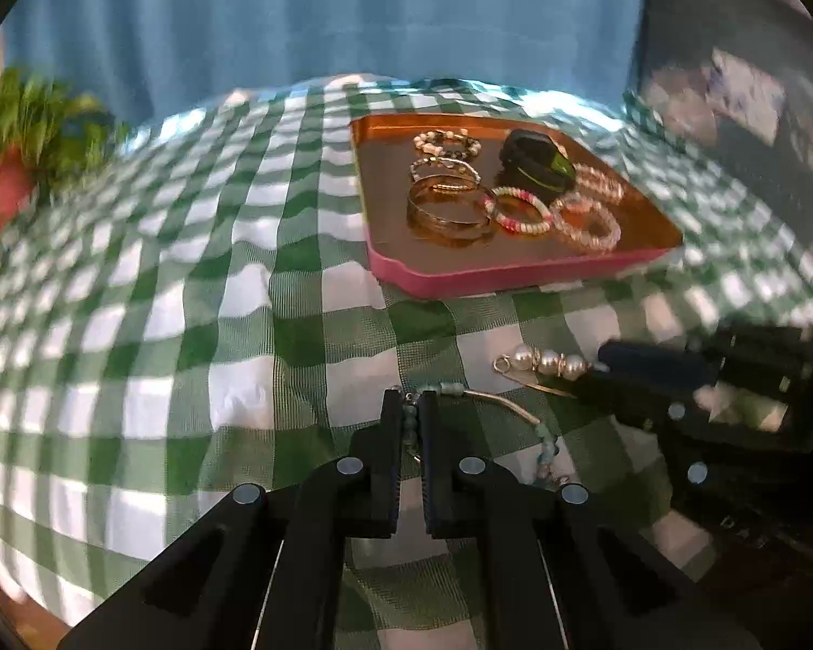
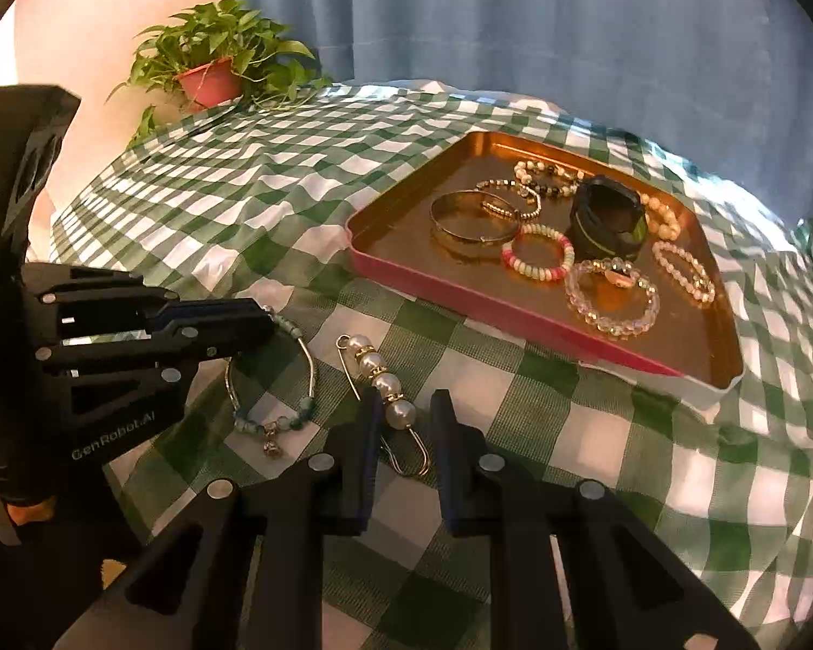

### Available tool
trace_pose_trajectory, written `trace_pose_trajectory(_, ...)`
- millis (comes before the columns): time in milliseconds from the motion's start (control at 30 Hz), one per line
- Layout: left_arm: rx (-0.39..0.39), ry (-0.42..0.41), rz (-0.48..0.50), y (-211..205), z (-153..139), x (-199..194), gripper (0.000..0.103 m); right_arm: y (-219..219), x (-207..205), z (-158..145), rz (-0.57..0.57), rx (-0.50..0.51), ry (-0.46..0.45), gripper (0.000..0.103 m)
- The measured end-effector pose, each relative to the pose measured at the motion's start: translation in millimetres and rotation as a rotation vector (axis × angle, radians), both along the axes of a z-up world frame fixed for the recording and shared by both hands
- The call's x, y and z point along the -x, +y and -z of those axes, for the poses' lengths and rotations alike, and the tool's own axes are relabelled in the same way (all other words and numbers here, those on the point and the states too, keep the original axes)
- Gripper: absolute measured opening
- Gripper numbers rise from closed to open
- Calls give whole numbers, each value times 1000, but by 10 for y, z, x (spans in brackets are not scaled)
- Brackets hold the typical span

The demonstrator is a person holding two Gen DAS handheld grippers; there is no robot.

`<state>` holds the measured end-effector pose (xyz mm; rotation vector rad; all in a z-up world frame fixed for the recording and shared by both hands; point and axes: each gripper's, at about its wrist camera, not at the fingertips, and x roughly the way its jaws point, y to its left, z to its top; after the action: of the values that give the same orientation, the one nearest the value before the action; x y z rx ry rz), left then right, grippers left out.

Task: Organize jewelry
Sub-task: 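Grasp the pearl brooch pin with the right tool and lift it, then carry the pearl brooch with the right tool onto the tray and open it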

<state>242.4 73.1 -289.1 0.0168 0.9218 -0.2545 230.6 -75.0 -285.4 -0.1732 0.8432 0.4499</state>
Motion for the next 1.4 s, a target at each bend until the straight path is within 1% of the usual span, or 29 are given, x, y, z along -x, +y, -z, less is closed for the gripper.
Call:
trace_pose_trajectory(33, 47, 22, -18, 65, -7, -21, 5, 3, 7, -1, -1, -3, 3, 9)
trace_pose_trajectory(67, 65, 30, -29, 85, -11, -15, 6, 3, 19, -5, -1, -3, 1, 10)
trace_pose_trajectory(133, 90, 12, -70, 149, -73, 19, 5, -23, 61, -10, 19, 13, -15, 9)
trace_pose_trajectory(167, 100, -12, -76, 160, -134, 47, 5, -79, 90, -37, 48, 5, -26, 9)
trace_pose_trajectory(200, 110, -23, -74, 149, -168, 60, 5, -170, 121, -70, 82, -16, -31, 9)
trace_pose_trajectory(267, 118, -42, -62, 100, -240, 75, 5, -334, 183, -105, 139, -23, -37, 9)
trace_pose_trajectory(333, 162, -23, -24, 41, -230, 64, 5, -524, 279, -119, 198, -20, -39, 9)
trace_pose_trajectory(400, 195, 17, -10, 16, -171, 34, 6, -665, 332, -128, 241, -26, -40, 9)
trace_pose_trajectory(467, 214, 37, -17, 41, -129, 23, 6, -782, 329, -129, 270, -53, -26, 9)
trace_pose_trajectory(500, 238, 49, -17, 70, -113, 22, 6, -821, 311, -126, 279, -64, -22, 9)
trace_pose_trajectory(533, 238, 60, -16, 78, -96, 15, 6, -838, 294, -120, 285, -70, -19, 9)
trace_pose_trajectory(567, 226, 70, -20, 75, -68, 12, 9, -836, 277, -111, 282, -74, -15, 9)
trace_pose_trajectory(600, 201, 91, -25, 69, -3, 4, 9, -831, 264, -101, 278, -76, -12, 10)
trace_pose_trajectory(633, 203, 67, -19, 76, 3, 25, 12, -823, 262, -85, 277, -74, -9, 10)
trace_pose_trajectory(700, 173, 59, 6, 41, 13, 40, 13, -802, 219, -24, 278, -66, 15, 11)
trace_pose_trajectory(733, 142, 43, 24, -2, 16, 45, 13, -802, 207, 7, 277, -70, 27, 13)
trace_pose_trajectory(800, 89, 11, 46, -72, 20, 60, 13, -811, 182, 13, 277, -82, 24, 13)
trace_pose_trajectory(867, 25, -6, 64, -148, 12, 82, 13, -787, 161, 22, 269, -62, 11, 14)
trace_pose_trajectory(933, -53, -21, 86, -252, 7, 97, 11, -760, 158, 28, 258, -40, -4, 15)
trace_pose_trajectory(967, -55, -11, 91, -278, 4, 87, 6, -750, 159, 28, 253, -31, -9, 15)
trace_pose_trajectory(1000, -50, -3, 79, -270, -3, 75, 6, -745, 158, 28, 249, -26, -11, 15)
trace_pose_trajectory(1033, -46, 13, 43, -254, -11, 52, 6, -744, 155, 25, 245, -25, -10, 13)
trace_pose_trajectory(1067, -50, 11, 23, -252, -27, 37, 5, -747, 148, 19, 240, -24, -6, 9)
trace_pose_trajectory(1167, -28, -19, 17, -265, -185, 35, 5, -769, 142, 10, 235, -35, 3, 9)
trace_pose_trajectory(1300, -62, -58, 40, -396, -426, 92, 5, -846, 159, -13, 244, -81, 23, 9)
trace_pose_trajectory(1400, -51, -93, 16, -420, -633, 170, 5, -882, 228, -84, 250, -103, 5, 9)
